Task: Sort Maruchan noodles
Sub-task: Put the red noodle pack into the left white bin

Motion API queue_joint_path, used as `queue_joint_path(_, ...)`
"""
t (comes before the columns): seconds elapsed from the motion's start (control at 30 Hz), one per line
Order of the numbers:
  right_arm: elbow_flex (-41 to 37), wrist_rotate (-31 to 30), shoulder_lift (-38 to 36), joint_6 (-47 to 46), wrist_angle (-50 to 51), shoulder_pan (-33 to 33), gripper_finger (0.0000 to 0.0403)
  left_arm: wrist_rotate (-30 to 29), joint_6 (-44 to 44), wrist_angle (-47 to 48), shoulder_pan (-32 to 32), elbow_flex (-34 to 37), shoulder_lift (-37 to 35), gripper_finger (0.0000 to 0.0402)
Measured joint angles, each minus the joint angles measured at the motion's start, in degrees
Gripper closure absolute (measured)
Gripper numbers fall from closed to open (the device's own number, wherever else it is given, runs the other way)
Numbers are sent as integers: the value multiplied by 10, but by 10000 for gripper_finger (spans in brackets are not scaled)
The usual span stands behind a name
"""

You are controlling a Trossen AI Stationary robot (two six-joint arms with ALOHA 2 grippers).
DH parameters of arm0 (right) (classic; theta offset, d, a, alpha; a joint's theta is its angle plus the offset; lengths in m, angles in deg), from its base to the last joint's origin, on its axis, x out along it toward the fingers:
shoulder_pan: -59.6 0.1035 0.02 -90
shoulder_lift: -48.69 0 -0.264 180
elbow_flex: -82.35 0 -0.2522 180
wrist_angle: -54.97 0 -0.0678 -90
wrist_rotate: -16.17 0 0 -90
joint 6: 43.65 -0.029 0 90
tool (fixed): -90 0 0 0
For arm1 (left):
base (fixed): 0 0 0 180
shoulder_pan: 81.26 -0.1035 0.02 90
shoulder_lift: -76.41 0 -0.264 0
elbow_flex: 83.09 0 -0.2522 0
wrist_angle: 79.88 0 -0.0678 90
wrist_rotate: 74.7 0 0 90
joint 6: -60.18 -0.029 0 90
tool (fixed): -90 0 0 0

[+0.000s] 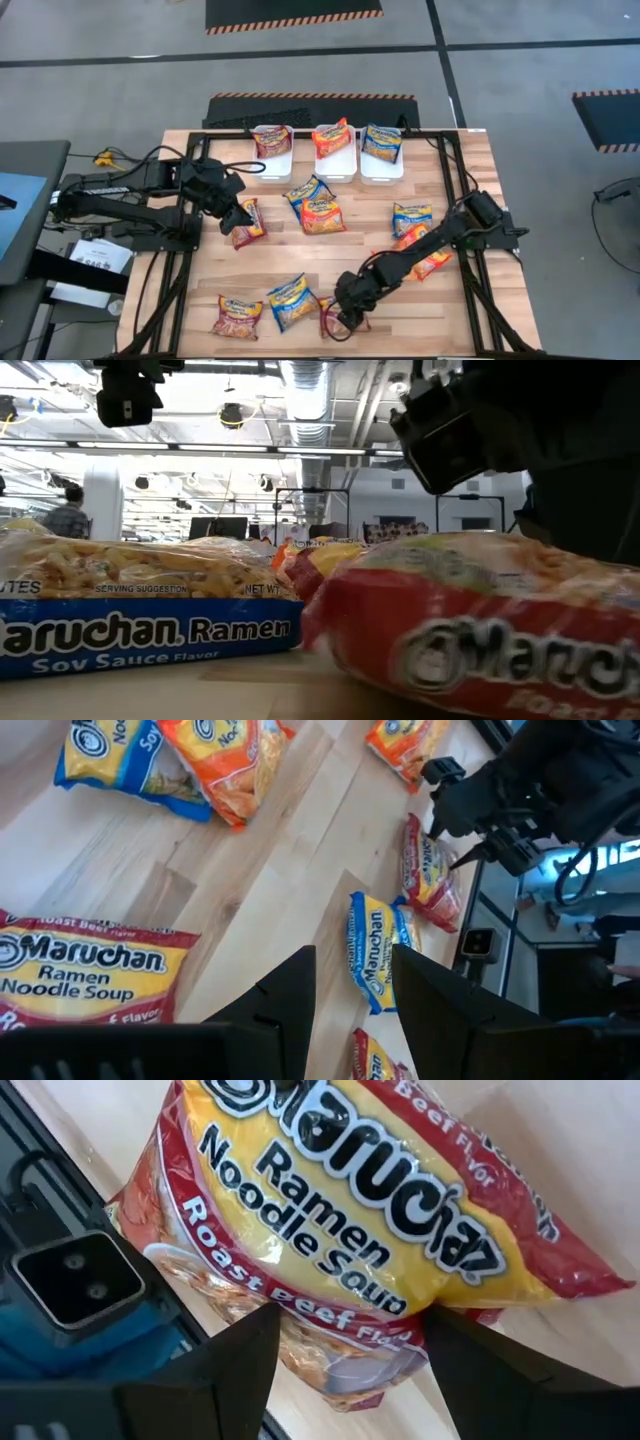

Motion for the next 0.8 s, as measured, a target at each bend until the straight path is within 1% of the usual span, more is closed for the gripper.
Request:
queue_joint_path(0.1, 0, 6, 9, 1, -2, -6, 142, 0, 0, 1, 0, 0, 0, 281)
queue_joint_path(0.2, 0, 23, 13, 0, -2, -10, 175, -1, 0, 0, 0, 0, 0, 281)
queue_joint_path(0.47, -2, 23, 10, 14, -5, -14, 325, -1, 0, 0, 0, 0, 0, 281)
queue_joint_path(0.6, -2, 23, 10, 18, -8, -13, 377, -2, -2, 0, 0, 0, 0, 281)
queue_joint_path(0.67, -3, 23, 7, 20, -7, -12, 394, -2, -2, 0, 0, 0, 0, 281)
queue_joint_path(0.8, -4, 11, -12, 26, -4, -9, 397, -2, -2, 0, 0, 0, 0, 281)
